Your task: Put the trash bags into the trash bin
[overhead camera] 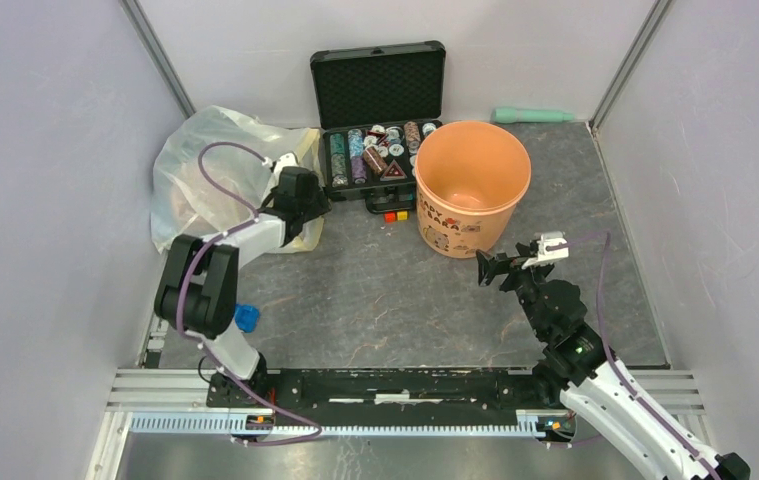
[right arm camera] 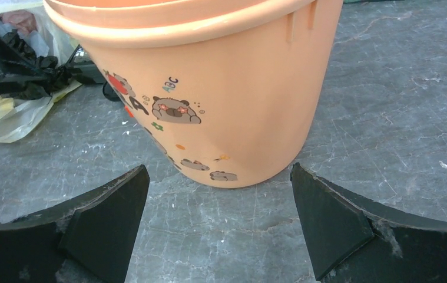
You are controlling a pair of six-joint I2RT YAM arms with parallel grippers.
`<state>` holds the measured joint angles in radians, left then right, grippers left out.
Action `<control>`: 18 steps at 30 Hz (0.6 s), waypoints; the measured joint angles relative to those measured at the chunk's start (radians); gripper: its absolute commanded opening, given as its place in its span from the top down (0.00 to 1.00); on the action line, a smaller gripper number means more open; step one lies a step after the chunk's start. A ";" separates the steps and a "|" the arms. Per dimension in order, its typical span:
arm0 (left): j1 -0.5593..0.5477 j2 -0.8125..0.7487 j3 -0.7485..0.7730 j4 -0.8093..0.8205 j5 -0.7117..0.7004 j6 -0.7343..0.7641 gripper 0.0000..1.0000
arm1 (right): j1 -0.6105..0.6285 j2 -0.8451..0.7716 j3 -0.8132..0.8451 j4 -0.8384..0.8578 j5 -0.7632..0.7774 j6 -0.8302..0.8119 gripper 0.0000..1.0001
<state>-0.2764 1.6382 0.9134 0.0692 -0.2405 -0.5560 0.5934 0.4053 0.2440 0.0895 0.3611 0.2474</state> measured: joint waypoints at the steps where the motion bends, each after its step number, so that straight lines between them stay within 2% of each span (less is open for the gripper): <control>1: 0.000 0.029 0.027 -0.004 -0.008 0.006 0.48 | 0.000 -0.019 -0.002 -0.014 -0.007 -0.003 0.02; 2: 0.000 0.053 0.046 -0.005 -0.014 0.009 0.62 | 0.000 -0.032 -0.004 -0.023 -0.012 -0.005 0.02; 3: 0.000 0.077 0.066 -0.010 -0.019 0.014 0.81 | 0.000 -0.048 -0.006 -0.034 -0.019 -0.007 0.02; 4: 0.000 0.096 0.083 -0.014 -0.021 0.016 0.96 | 0.000 -0.060 -0.008 -0.046 -0.024 -0.010 0.02; 7: 0.000 0.153 0.151 -0.074 -0.034 0.043 0.98 | 0.000 -0.087 -0.009 -0.079 -0.037 -0.014 0.02; 10: -0.005 0.129 0.151 -0.117 -0.064 0.045 0.98 | 0.000 -0.101 -0.009 -0.122 -0.047 -0.017 0.02; 13: -0.014 0.015 0.103 -0.175 -0.073 0.045 0.98 | 0.000 -0.109 -0.009 -0.159 -0.062 -0.018 0.02; 18: -0.041 -0.279 0.072 -0.284 -0.018 0.042 0.98 | -0.001 -0.133 -0.009 -0.209 -0.100 -0.017 0.02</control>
<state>-0.3172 1.3594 0.9852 -0.2146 -0.2584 -0.5140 0.5926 0.2726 0.2348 -0.1192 0.2615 0.2306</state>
